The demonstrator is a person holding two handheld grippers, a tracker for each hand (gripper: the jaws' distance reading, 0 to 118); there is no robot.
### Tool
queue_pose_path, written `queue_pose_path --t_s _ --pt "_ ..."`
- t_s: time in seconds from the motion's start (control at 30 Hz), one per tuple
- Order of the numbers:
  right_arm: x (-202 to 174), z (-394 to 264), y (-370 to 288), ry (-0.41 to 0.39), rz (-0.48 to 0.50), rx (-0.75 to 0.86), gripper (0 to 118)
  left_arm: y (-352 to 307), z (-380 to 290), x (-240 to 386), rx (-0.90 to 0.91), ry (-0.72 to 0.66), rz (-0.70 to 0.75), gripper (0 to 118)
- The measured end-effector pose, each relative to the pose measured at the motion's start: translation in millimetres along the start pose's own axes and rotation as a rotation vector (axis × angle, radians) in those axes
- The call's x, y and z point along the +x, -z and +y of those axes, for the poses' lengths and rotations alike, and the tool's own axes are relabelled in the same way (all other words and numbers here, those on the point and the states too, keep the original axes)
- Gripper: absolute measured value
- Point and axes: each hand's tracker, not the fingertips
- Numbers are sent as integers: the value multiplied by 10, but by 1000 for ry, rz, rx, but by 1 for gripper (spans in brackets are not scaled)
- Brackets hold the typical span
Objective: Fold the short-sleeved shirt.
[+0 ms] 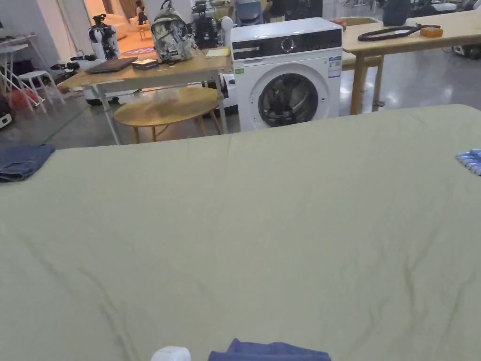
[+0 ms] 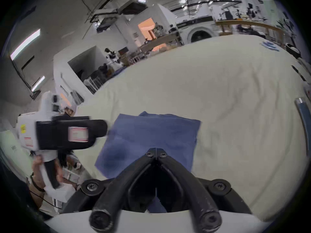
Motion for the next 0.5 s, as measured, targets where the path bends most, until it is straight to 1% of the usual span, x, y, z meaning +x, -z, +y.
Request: queue_pose_path --t_s 0.03,0.1,0.13,0.17,0.2,0.23,0.3,0.4,0.43,0.47,0.5 --pt "-1 26 147 -8 -39 -34 0 -66 -8 -132 -6 -35 33 70" --pt "33 3 425 -53 -175 -154 0 -111 -35 -381 -10 -87 98 70" --pt "70 -43 537 -68 -181 -200 0 -83 -56 -565 -24 -134 123 70" --pt "88 -71 511 -56 -150 -141 0 -53 -70 -682 -29 -177 122 70" --pt "90 -66 428 -42 -137 -112 0 -4 -96 -793 -24 -228 94 70" --pt "97 -72 390 -23 -134 -116 0 68 -120 -888 -38 -285 52 70" --pt "83 -75 392 -25 -139 -115 0 224 -176 -952 -46 -363 -17 70" --pt "60 -67 387 -31 -151 -115 0 481 -268 -994 -77 -402 -106 69" --pt "61 -64 380 -29 -151 -114 0 571 -297 -1019 -108 -422 -125 60" --pt "66 -62 379 -27 -150 -115 0 608 -322 -1038 -119 -438 -133 41" --pt "81 -65 379 -23 -147 -116 0 612 -339 -1059 -99 -435 -121 30"
